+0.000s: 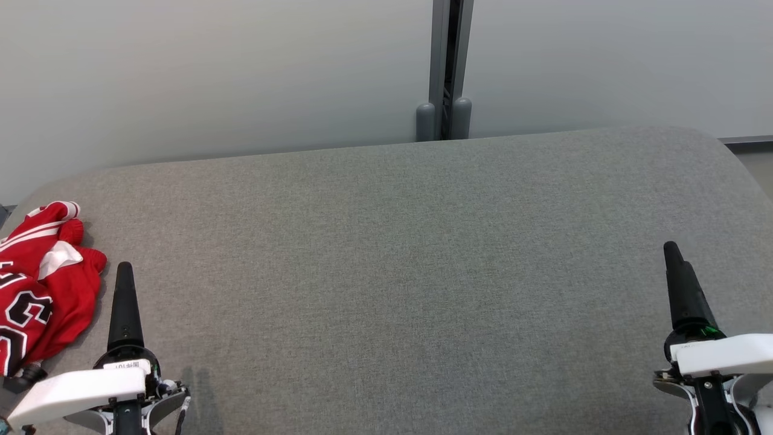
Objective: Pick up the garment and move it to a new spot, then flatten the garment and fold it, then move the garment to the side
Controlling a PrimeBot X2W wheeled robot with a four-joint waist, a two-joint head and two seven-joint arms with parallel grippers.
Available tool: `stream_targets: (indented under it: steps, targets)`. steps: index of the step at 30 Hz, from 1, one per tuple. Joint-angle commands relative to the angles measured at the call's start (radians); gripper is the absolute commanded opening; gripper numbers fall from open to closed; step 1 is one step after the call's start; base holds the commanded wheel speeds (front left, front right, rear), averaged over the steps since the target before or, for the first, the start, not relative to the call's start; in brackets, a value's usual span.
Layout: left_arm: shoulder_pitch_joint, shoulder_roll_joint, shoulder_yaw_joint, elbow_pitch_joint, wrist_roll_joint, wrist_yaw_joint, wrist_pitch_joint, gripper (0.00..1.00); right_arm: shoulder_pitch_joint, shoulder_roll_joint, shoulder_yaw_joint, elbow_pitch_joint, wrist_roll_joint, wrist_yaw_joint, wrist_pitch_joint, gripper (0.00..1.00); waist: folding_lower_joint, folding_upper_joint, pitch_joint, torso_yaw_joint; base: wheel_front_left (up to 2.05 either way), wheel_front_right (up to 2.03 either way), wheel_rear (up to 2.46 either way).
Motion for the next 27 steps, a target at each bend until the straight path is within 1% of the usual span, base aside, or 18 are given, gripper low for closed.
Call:
stream_targets:
  steps: [1, 4, 6, 7, 12, 18, 21, 25, 26, 27]
  targets:
    - [-0.027, 0.007, 0.002, -0.029, 0.03, 0.012, -0.008, 1.0, -0.028, -0.012, 0.002, -0.033, -0.066, 0.0, -0.015, 1.0, 0.0, 0.0, 0.0, 0.0, 0.0, 0.0, 0.0]
    - [-0.024, 0.008, -0.015, -0.054, 0.083, 0.031, -0.016, 1.0, -0.033, -0.012, 0.006, -0.067, -0.165, 0.0, -0.027, 1.0, 0.0, 0.0, 0.001, -0.001, 0.0, 0.0, 0.0]
    - [-0.02, 0.008, -0.033, -0.059, 0.115, 0.056, -0.022, 1.0, -0.035, -0.011, 0.007, -0.091, -0.225, 0.0, -0.035, 1.0, 0.0, 0.0, 0.002, -0.002, 0.0, 0.0, 0.0]
    - [-0.021, 0.008, -0.042, -0.066, 0.137, 0.062, -0.025, 1.0, -0.032, -0.011, 0.01, -0.097, -0.248, 0.0, -0.039, 1.0, 0.0, 0.0, 0.002, -0.002, 0.0, 0.0, 0.0]
    - [-0.018, 0.009, -0.108, -0.098, 0.303, 0.069, -0.038, 1.0, -0.018, -0.011, 0.03, -0.125, -0.368, 0.0, -0.058, 1.0, 0.0, 0.0, 0.004, -0.003, 0.0, 0.0, 0.0]
    - [-0.017, 0.009, -0.183, -0.146, 0.518, 0.108, -0.054, 1.0, -0.005, -0.012, 0.06, -0.144, -0.493, 0.0, -0.08, 1.0, 0.0, 0.0, 0.006, -0.006, 0.0, 0.0, 0.0]
    - [-0.015, 0.01, -0.226, -0.158, 0.607, 0.13, -0.061, 1.0, 0.001, -0.012, 0.079, -0.141, -0.552, 0.0, -0.091, 1.0, 0.0, 0.0, 0.007, -0.008, 0.0, 0.0, 0.0]
    - [-0.015, 0.01, -0.278, -0.143, 0.719, 0.142, -0.071, 1.0, 0.002, -0.015, 0.098, -0.157, -0.625, 0.0, -0.103, 1.0, 0.0, 0.0, 0.007, -0.01, 0.0, 0.0, 0.0]
    - [-0.018, 0.011, -0.3, -0.135, 0.777, 0.149, -0.075, 1.0, 0.007, -0.015, 0.102, -0.158, -0.653, 0.0, -0.111, 1.0, 0.0, 0.0, 0.008, -0.01, 0.0, 0.0, 0.0]
    - [-0.019, 0.012, -0.309, -0.131, 0.803, 0.157, -0.077, 1.0, 0.009, -0.015, 0.104, -0.159, -0.67, 0.0, -0.113, 1.0, 0.0, 0.0, 0.008, -0.011, 0.0, 0.0, 0.0]
